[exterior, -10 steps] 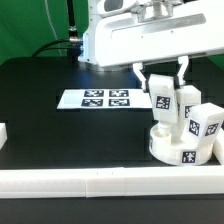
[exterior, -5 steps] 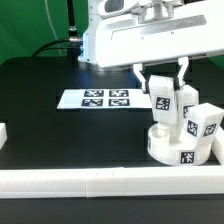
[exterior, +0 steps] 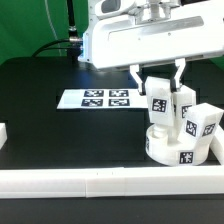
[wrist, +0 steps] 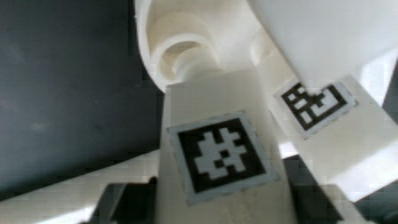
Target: Assemble stool
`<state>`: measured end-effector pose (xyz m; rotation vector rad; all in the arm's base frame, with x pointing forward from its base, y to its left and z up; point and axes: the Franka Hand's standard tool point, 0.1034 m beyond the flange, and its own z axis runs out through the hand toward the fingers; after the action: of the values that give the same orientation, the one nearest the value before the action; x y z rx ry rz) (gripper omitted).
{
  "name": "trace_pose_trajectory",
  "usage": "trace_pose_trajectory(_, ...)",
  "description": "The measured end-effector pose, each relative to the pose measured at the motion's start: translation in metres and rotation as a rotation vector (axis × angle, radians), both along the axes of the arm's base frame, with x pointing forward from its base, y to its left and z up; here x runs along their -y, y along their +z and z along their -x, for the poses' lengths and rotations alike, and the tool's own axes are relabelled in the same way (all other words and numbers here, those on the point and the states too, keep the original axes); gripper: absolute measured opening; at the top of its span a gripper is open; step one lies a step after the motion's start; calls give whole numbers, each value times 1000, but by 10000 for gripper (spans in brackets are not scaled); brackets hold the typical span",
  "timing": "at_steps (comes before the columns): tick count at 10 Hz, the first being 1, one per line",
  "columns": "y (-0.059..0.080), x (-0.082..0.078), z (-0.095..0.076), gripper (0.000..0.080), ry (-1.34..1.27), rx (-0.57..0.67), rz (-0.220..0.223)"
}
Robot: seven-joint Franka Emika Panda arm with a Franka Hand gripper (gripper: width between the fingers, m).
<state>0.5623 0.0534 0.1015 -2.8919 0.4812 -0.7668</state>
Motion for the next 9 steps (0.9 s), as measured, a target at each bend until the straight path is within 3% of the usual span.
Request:
trace_pose_trajectory(3, -3, 2, 1, 327, -1, -4, 2)
trace_pose_trajectory(7, -4, 17, 0, 327, -17, -3, 11)
trace_pose_trajectory(9, -5, 15, 1, 327, -16, -1, 12)
